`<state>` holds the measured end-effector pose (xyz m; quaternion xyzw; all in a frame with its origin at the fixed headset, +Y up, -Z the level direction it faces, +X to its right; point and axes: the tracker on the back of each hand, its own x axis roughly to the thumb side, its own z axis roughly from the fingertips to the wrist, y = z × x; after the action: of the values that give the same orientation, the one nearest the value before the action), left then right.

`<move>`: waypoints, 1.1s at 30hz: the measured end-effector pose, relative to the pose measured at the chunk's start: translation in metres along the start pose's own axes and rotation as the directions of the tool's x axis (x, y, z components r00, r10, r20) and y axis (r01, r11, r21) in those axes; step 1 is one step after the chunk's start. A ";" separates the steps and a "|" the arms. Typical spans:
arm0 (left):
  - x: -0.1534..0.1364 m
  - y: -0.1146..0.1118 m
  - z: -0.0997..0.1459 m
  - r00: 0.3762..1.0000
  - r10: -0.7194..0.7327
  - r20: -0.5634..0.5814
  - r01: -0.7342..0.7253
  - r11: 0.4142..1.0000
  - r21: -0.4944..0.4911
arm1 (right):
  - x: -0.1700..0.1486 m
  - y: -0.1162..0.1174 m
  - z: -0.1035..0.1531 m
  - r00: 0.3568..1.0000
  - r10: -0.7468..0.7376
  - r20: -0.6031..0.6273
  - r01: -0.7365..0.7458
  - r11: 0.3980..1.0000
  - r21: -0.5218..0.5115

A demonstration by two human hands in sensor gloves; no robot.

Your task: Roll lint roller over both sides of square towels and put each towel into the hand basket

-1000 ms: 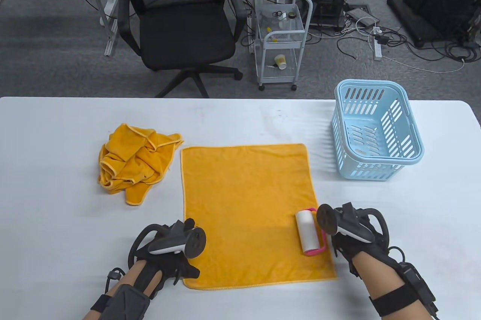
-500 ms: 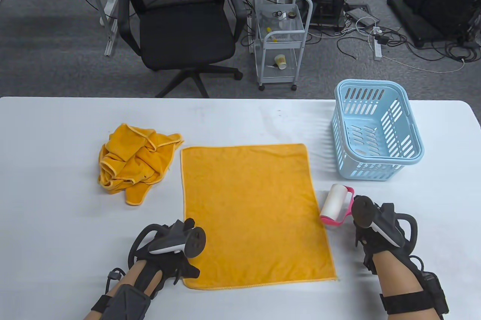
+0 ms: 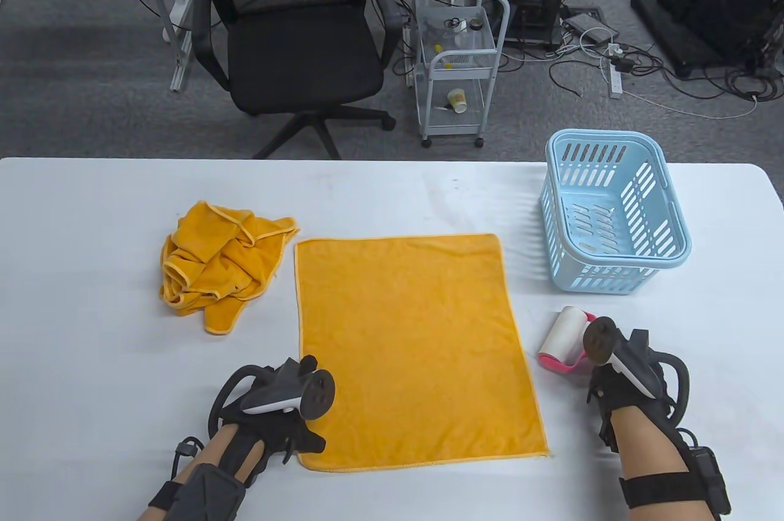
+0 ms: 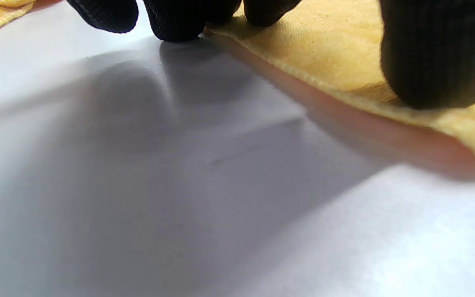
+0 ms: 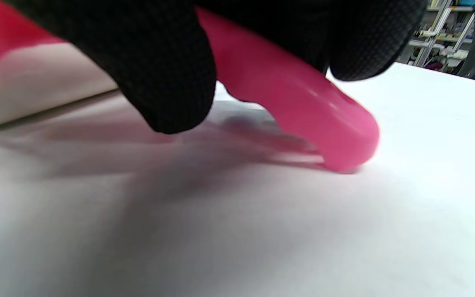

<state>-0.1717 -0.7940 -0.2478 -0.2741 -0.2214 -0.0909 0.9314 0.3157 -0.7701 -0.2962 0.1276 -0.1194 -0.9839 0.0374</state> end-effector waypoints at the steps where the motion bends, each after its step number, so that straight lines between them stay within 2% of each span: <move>1: 0.000 0.000 0.000 1.000 0.000 0.001 0.000 1.000 0.000 | 0.000 -0.005 0.002 1.000 0.001 0.007 -0.001 1.000 0.013; 2: 0.000 0.000 0.000 1.000 0.000 0.001 0.000 1.000 0.000 | 0.000 -0.010 0.004 1.000 0.003 0.004 -0.003 1.000 0.007; 5: 0.000 0.000 0.000 1.000 -0.004 0.002 0.004 1.000 0.000 | 0.007 -0.033 0.016 1.000 0.022 0.004 -0.021 0.992 -0.121; 8: 0.000 0.000 0.000 1.000 -0.008 0.002 0.008 1.000 0.000 | 0.029 -0.057 0.028 0.996 0.070 0.049 -0.057 0.970 -0.236; 10: 0.000 0.000 0.000 1.000 -0.010 0.001 0.010 1.000 -0.001 | 0.051 -0.069 0.037 0.986 0.069 0.149 -0.023 0.957 -0.288; 11: 0.000 0.000 0.000 1.000 -0.011 0.002 0.011 1.000 -0.001 | 0.070 -0.075 0.042 0.966 0.085 0.245 -0.013 0.959 -0.282; 13: 0.000 0.000 0.000 1.000 -0.009 0.003 0.009 1.000 0.000 | 0.096 -0.082 0.044 0.930 0.089 0.356 -0.011 0.977 -0.214; 15: 0.000 0.000 0.000 1.000 -0.010 0.004 0.010 1.000 -0.001 | 0.122 -0.086 0.044 0.907 0.069 0.416 0.002 0.986 -0.167; 17: 0.000 0.000 0.000 1.000 -0.010 0.004 0.010 1.000 -0.001 | 0.149 -0.085 0.039 0.860 0.011 0.511 0.028 0.997 -0.068; 20: 0.000 0.000 0.000 1.000 -0.009 0.004 0.009 1.000 0.000 | 0.189 -0.073 0.029 0.837 -0.038 0.545 0.019 0.999 0.040; 23: 0.000 0.000 0.000 1.000 -0.007 0.005 0.007 1.000 -0.002 | 0.216 -0.057 0.020 0.826 -0.065 0.561 -0.017 0.990 0.139; 28: -0.001 0.000 0.000 1.000 0.000 0.013 0.000 1.000 -0.007 | 0.246 -0.024 0.007 0.829 0.007 0.560 -0.149 0.967 0.208; 31: -0.002 0.000 0.000 1.000 0.001 0.019 -0.001 1.000 -0.008 | 0.250 -0.011 0.001 0.834 0.027 0.552 -0.187 0.954 0.236; 33: -0.003 -0.001 0.000 1.000 0.006 0.031 -0.005 1.000 -0.013 | 0.246 -0.005 -0.006 0.844 -0.014 0.537 -0.177 0.936 0.303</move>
<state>-0.1743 -0.7942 -0.2483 -0.2822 -0.2345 -0.0855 0.9263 0.0799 -0.7923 -0.3628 -0.1499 -0.2991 -0.9421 0.0229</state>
